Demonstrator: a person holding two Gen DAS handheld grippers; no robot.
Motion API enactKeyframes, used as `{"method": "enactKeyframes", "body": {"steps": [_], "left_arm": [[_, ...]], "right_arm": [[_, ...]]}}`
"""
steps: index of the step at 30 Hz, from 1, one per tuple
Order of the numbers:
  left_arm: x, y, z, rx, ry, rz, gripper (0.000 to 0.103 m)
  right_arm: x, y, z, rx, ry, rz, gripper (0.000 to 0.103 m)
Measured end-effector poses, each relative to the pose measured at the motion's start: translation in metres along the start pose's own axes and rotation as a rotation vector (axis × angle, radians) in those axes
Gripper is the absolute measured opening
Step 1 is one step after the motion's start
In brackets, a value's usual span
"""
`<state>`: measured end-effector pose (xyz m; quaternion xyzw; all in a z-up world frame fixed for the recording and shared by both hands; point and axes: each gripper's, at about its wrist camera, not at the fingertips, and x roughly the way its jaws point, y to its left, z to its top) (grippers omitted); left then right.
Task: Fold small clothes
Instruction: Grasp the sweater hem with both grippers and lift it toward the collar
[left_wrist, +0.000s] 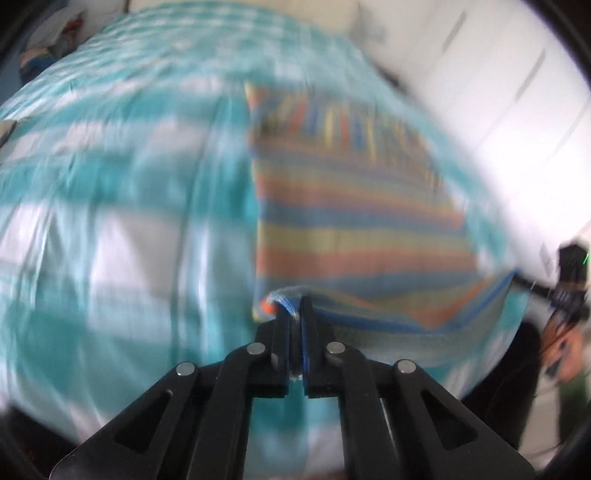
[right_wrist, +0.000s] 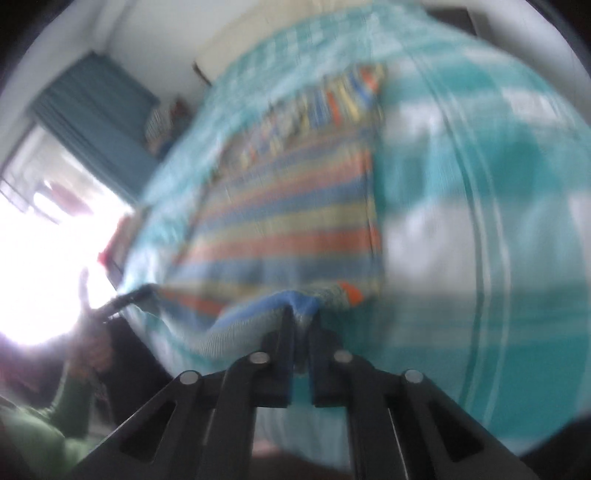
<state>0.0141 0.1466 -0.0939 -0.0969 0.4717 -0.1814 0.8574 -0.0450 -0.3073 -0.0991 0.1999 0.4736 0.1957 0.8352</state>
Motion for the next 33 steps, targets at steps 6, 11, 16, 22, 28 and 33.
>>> {"method": "enactKeyframes", "body": {"steps": [6, 11, 16, 22, 28, 33], "left_arm": [[0.033, -0.001, 0.121, 0.000, -0.139, -0.009, 0.002], [0.104, 0.003, 0.226, -0.011, -0.181, 0.039, 0.011], [0.163, 0.045, 0.255, -0.199, -0.069, 0.119, 0.030], [0.137, 0.050, 0.182, -0.057, -0.038, 0.119, 0.069], [0.154, 0.011, 0.121, 0.133, 0.070, 0.220, 0.014], [0.143, 0.003, 0.113, 0.166, 0.092, 0.262, 0.003]], "right_arm": [[0.025, -0.008, 0.110, -0.003, -0.147, -0.020, 0.006], [0.065, -0.043, 0.225, 0.081, -0.222, -0.049, 0.006], [0.112, -0.084, 0.289, 0.221, -0.306, -0.120, 0.044], [0.096, -0.080, 0.251, 0.070, -0.225, -0.187, 0.045], [0.098, -0.055, 0.173, -0.073, -0.028, -0.127, 0.052], [0.116, -0.065, 0.151, -0.019, 0.075, -0.193, 0.010]]}}
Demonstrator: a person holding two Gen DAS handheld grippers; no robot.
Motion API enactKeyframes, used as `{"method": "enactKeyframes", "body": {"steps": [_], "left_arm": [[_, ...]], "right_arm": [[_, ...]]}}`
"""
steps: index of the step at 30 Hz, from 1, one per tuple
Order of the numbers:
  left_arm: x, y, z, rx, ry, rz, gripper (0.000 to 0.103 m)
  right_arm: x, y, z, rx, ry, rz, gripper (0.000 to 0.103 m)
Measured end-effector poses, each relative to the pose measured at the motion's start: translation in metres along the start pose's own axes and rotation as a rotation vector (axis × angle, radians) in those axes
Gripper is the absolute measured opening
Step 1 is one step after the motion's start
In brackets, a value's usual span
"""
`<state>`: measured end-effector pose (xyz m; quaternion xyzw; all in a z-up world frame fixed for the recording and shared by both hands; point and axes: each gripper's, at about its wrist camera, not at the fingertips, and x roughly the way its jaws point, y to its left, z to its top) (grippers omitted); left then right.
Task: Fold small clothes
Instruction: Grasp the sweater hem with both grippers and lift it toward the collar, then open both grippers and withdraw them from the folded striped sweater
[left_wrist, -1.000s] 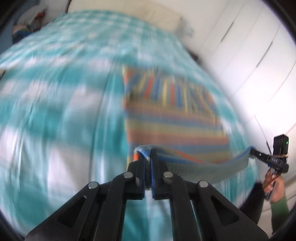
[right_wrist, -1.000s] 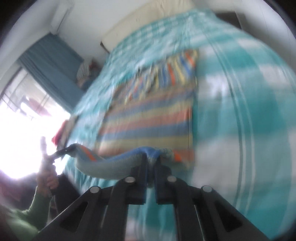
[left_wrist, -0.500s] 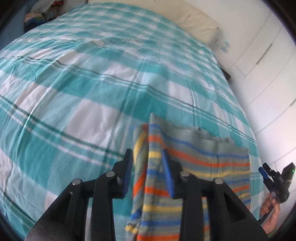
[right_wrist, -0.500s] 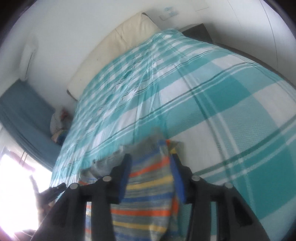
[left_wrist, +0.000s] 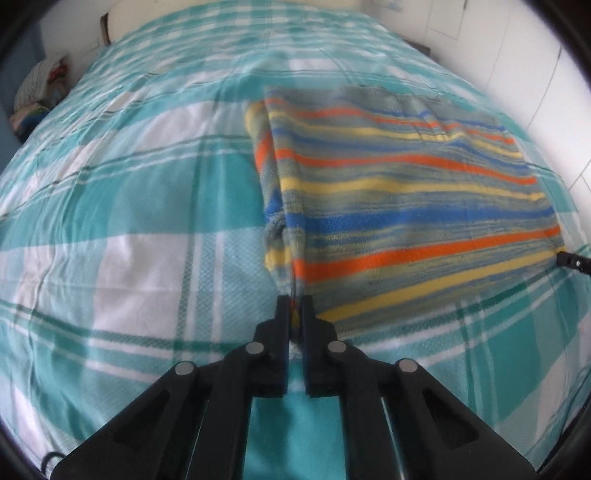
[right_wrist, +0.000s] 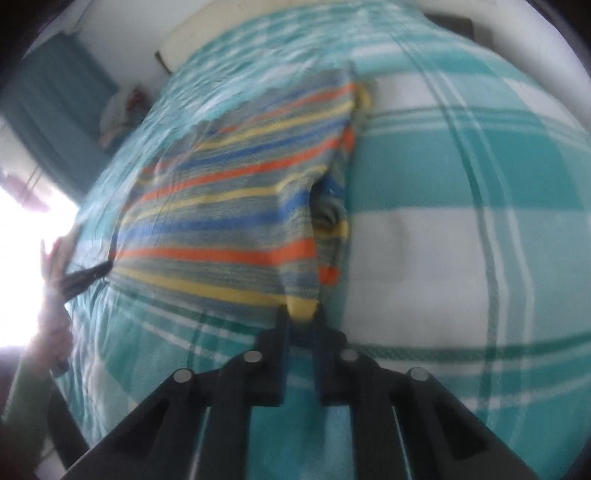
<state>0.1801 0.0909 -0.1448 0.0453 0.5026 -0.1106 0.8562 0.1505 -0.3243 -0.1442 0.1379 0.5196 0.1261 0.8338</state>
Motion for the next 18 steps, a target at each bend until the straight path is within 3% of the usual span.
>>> {"method": "enactKeyframes", "body": {"steps": [4, 7, 8, 9, 10, 11, 12, 18], "left_arm": [[0.008, 0.000, -0.007, 0.015, 0.014, 0.028, 0.003], [0.004, -0.007, -0.011, 0.003, -0.027, 0.067, 0.012], [0.000, -0.006, -0.013, -0.016, -0.034, 0.066, 0.025], [-0.008, -0.005, -0.017, -0.039, -0.047, 0.065, 0.037], [-0.018, -0.004, -0.021, -0.059, -0.075, 0.068, 0.061], [-0.027, -0.005, -0.026, -0.068, -0.106, 0.074, 0.074], [-0.036, -0.007, -0.031, -0.071, -0.145, 0.081, 0.077], [-0.062, -0.031, -0.049, -0.025, -0.212, 0.125, 0.088]], "right_arm": [[-0.006, -0.001, -0.001, -0.039, 0.018, -0.068, 0.009], [0.001, 0.004, -0.002, -0.078, 0.009, -0.138, 0.010], [-0.003, 0.008, -0.003, -0.085, -0.008, -0.167, 0.015], [-0.009, 0.012, -0.006, -0.088, -0.025, -0.212, 0.035], [-0.019, 0.017, -0.010, -0.098, -0.049, -0.257, 0.069], [-0.027, 0.023, -0.016, -0.113, -0.079, -0.291, 0.083], [-0.040, 0.032, -0.022, -0.137, -0.134, -0.344, 0.093], [-0.070, 0.061, -0.031, -0.220, -0.273, -0.572, 0.093]]}}
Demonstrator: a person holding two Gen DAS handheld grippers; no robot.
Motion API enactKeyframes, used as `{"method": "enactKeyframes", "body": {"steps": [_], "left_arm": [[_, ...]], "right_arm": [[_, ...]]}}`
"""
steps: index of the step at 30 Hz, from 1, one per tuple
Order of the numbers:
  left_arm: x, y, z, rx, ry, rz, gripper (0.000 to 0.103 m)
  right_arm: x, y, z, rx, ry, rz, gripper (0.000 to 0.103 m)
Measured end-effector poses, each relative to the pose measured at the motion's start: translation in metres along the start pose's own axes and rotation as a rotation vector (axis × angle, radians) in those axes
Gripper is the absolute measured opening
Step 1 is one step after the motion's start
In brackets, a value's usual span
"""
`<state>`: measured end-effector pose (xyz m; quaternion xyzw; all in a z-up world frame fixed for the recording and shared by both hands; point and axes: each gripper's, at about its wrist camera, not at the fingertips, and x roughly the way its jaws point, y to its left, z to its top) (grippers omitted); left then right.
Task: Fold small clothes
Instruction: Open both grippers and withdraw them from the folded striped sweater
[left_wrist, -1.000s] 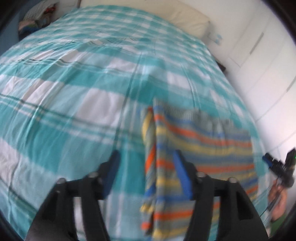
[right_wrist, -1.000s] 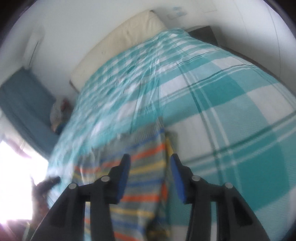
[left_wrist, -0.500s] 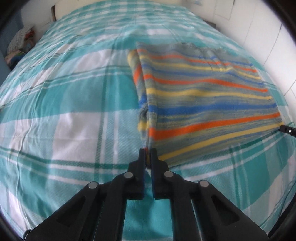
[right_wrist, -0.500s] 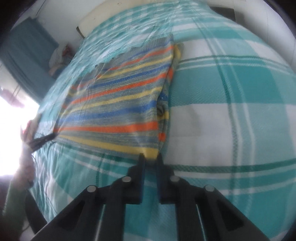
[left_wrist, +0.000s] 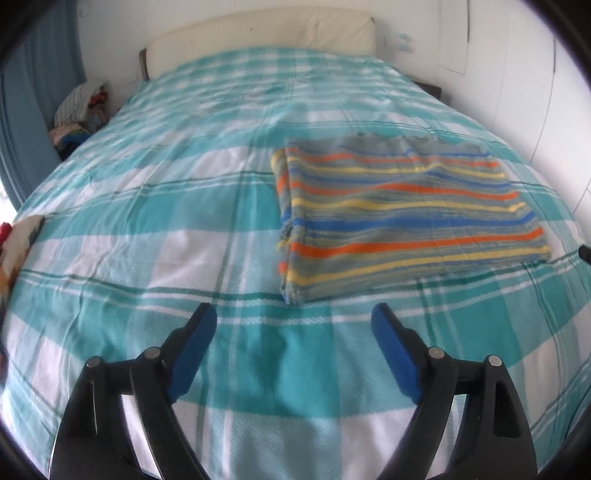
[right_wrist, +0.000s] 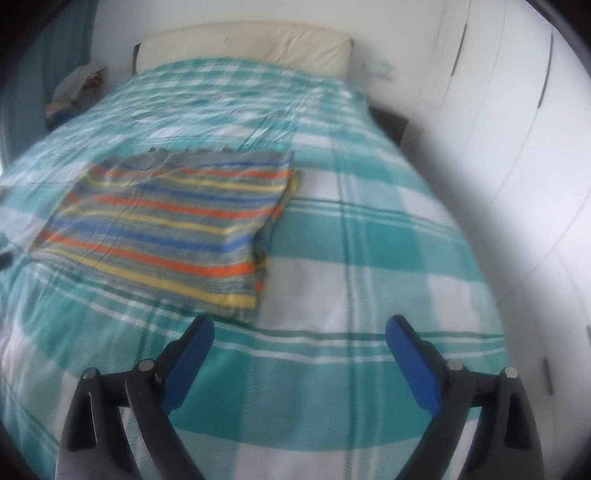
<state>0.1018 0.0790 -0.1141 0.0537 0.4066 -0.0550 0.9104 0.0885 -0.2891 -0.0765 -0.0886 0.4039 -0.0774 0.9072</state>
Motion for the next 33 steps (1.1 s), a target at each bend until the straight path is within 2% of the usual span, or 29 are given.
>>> {"method": "enactKeyframes", "body": {"steps": [17, 33], "left_arm": [[-0.015, -0.066, -0.025, 0.181, -0.050, 0.030, 0.090], [-0.011, -0.102, -0.026, 0.237, -0.050, 0.014, 0.090]], "right_arm": [[-0.028, 0.012, 0.008, -0.058, -0.083, -0.088, 0.094], [-0.026, 0.007, 0.013, -0.064, -0.098, -0.098, 0.094]]}}
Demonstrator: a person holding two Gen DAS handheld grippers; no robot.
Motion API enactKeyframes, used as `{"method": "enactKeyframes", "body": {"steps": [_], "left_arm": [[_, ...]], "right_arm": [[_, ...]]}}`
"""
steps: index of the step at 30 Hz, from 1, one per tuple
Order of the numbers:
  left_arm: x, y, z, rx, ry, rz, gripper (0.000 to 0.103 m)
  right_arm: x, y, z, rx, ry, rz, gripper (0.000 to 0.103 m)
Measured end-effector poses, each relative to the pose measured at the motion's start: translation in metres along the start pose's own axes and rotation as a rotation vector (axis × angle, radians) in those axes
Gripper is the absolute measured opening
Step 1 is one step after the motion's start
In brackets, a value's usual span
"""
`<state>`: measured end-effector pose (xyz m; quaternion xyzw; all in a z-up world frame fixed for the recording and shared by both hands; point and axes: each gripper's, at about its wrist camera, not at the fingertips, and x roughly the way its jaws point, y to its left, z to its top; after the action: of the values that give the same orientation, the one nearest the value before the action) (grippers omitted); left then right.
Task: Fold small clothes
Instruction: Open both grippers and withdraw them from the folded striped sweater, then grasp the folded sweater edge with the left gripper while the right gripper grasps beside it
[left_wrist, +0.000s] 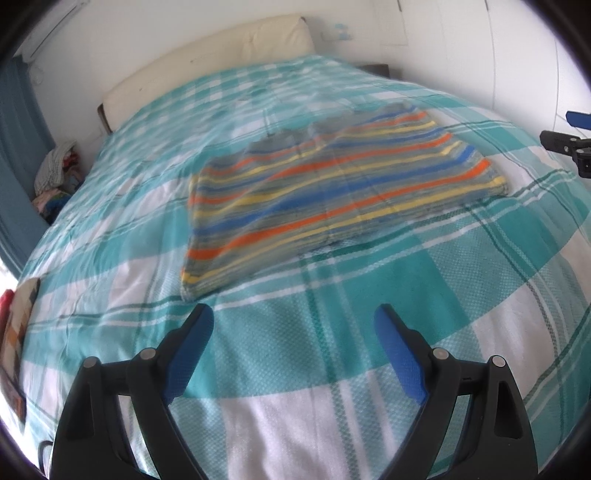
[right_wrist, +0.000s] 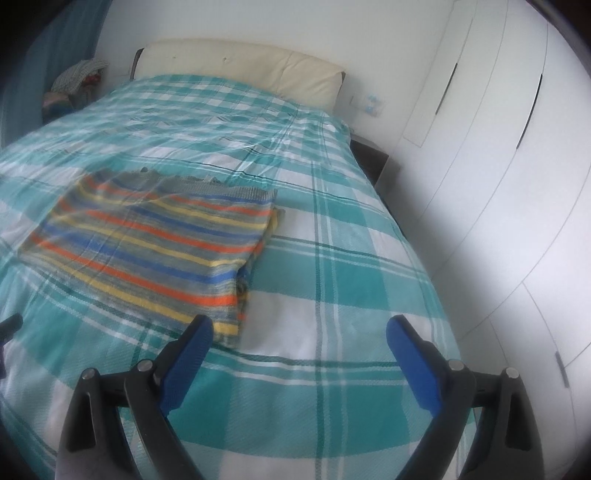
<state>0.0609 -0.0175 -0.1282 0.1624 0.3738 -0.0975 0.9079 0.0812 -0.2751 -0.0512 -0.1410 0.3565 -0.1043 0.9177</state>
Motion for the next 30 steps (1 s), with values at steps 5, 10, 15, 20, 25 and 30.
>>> {"method": "enactKeyframes", "body": {"steps": [5, 10, 15, 20, 25, 30], "left_arm": [[0.002, -0.018, 0.010, 0.026, -0.006, -0.031, 0.090], [0.009, -0.065, 0.043, 0.100, -0.053, -0.123, 0.090], [0.041, -0.133, 0.086, 0.185, -0.080, -0.259, 0.090], [0.071, -0.181, 0.104, 0.295, -0.082, -0.272, 0.074], [0.086, -0.155, 0.114, 0.125, -0.052, -0.391, 0.006], [0.052, -0.070, 0.109, -0.131, -0.139, -0.459, 0.004]], "right_arm": [[0.015, -0.010, 0.000, 0.035, 0.024, 0.071, 0.094], [0.063, -0.065, 0.013, 0.261, 0.048, 0.342, 0.094], [0.148, -0.103, 0.041, 0.472, 0.171, 0.648, 0.086], [0.222, -0.077, 0.071, 0.447, 0.308, 0.785, 0.073], [0.267, -0.034, 0.092, 0.390, 0.337, 0.779, 0.046], [0.253, -0.019, 0.117, 0.357, 0.280, 0.756, 0.009]]}}
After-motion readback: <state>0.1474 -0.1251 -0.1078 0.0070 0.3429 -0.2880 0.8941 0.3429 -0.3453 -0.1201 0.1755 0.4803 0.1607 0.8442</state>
